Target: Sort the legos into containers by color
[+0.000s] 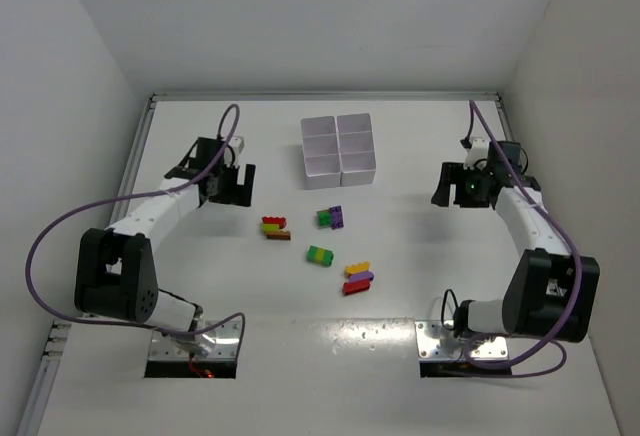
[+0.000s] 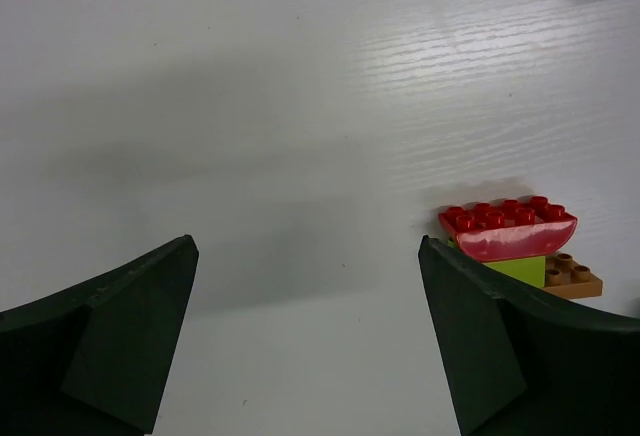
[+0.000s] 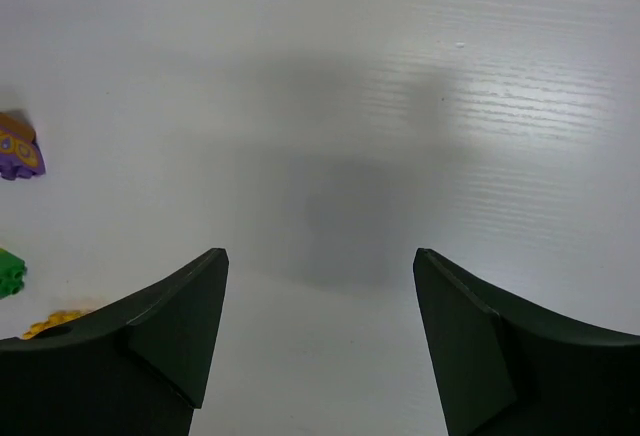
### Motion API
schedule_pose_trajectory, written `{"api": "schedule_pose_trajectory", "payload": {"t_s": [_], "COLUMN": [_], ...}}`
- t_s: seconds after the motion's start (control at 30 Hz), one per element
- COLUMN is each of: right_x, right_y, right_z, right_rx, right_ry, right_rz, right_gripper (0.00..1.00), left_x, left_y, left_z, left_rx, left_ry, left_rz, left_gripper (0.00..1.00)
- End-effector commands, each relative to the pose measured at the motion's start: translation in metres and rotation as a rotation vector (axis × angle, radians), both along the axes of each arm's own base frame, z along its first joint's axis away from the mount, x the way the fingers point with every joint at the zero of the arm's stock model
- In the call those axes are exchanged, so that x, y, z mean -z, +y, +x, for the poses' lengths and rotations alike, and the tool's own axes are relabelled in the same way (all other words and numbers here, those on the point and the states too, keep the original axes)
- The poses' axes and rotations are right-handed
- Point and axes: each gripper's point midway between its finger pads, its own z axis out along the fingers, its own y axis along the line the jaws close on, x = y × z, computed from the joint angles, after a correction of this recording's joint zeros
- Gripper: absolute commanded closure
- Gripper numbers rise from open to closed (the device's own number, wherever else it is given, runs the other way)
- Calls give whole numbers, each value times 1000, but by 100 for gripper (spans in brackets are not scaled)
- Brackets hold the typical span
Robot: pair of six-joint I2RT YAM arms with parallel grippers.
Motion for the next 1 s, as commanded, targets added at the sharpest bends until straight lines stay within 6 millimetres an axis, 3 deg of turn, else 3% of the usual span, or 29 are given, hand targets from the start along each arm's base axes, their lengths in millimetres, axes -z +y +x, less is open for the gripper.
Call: {"api": "schedule_pose_trajectory", "payload": {"t_s": [0.0, 0.07, 0.17, 0.27, 0.37, 0.5, 0.63, 0.8, 0.97], "right_x": [-14, -17, -20, -17, -18, -15, -20, -20, -15], "right_y": [11, 20, 32, 38, 45, 49, 47, 44, 43], "right_z": [2, -1, -9, -16, -20, -25, -20, -24, -35], "right_rx": [-54, -118, -195, -263, -315, -352, -348, -345, -335], "right_ry": [-64, -78, -79, -74, -78, -72, -88, -76, -63], "right_rz": [48, 60, 84, 76, 70, 67, 54, 34, 38], "right_gripper": [25, 25, 25, 25, 25, 25, 25, 25, 25], "left_x": [-17, -23, -34, -38, -38, -29, -22, -15, 7], "left_y": [3, -7, -38, -80, -107, -155, -178, -195, -201], "left_z": [10, 5, -10, -38, -63, -110, -132, -137, -140], "left_rx": [-5, 109, 295, 608, 820, 1202, 1386, 1490, 1585], "left_ry": [-62, -72, -88, -108, -128, -170, -202, -234, -251], "left_rz": [-18, -29, -103, -69, -33, 46, 32, -8, 24], "left_gripper": [0, 0, 0, 3, 5, 11, 19, 17, 16]}}
